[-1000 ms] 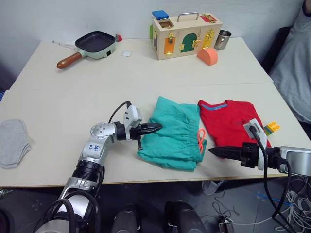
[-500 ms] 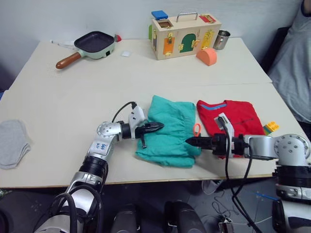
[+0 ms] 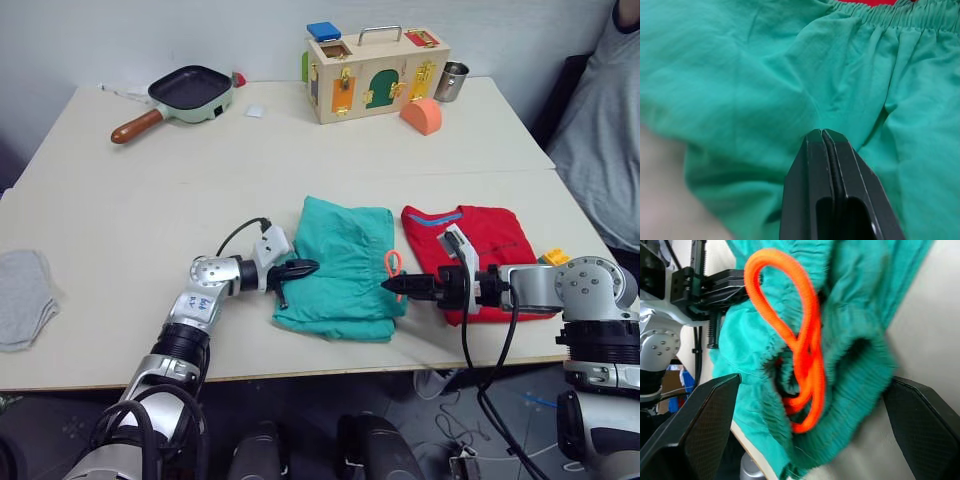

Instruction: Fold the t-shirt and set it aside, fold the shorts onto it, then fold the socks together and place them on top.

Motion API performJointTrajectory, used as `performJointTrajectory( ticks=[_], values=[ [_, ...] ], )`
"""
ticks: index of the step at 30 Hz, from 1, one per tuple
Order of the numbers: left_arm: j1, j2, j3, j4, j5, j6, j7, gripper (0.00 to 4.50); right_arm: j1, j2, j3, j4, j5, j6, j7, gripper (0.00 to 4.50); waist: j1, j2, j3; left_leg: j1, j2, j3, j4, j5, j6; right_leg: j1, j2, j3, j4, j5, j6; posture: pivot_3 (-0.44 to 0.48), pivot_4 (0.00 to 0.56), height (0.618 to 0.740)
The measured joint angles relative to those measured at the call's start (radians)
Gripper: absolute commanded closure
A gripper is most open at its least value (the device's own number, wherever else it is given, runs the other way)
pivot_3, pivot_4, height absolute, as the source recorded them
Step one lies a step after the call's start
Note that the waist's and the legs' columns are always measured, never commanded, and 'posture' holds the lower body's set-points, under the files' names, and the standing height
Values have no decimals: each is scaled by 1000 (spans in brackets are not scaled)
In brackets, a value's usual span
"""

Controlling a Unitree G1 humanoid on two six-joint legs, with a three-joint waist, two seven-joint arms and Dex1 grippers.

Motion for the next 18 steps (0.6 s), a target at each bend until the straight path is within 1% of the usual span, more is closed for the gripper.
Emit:
performJointTrajectory(
  ticks=[1, 6, 9, 14, 18],
  values=[
    [1, 0, 1, 0, 0, 1, 0, 4500, -4, 7, 4, 5, -10, -8, 5, 45, -1, 0, 0, 0, 0, 0, 0, 0, 0, 0, 0, 0, 0, 0, 0, 0, 150, 740],
    [9, 0, 7, -9, -4, 11, -1, 4500, -70, 111, 16, 82, -88, -42, 29, 45, -10, -1, -1, 2, 1, 0, -2, 0, 1, 0, 1, 0, 2, 0, -1, 0, 150, 740],
    [9, -2, 8, -12, -7, 11, -2, 4500, -106, 179, 17, 126, -127, -51, 45, 584, -15, -1, -1, 3, 1, 0, -3, 2, -3, -1, 1, 0, 3, 0, -1, 0, 150, 740],
    [11, -3, 16, -16, -17, 11, -3, 4500, -131, 273, 15, 189, -159, -40, 51, 2303, -20, 0, 0, 0, 1, 0, -4, 4, -6, -4, 1, 0, 4, 0, -2, 0, 150, 740],
    [38, -3, 33, -44, -39, 9, -12, 4500, -133, 270, 7, 198, -172, -12, 61, 3611, -16, 1, 0, -3, 1, 0, -3, 3, -5, -5, 0, 0, 2, 0, -2, 0, 150, 740]
  ],
)
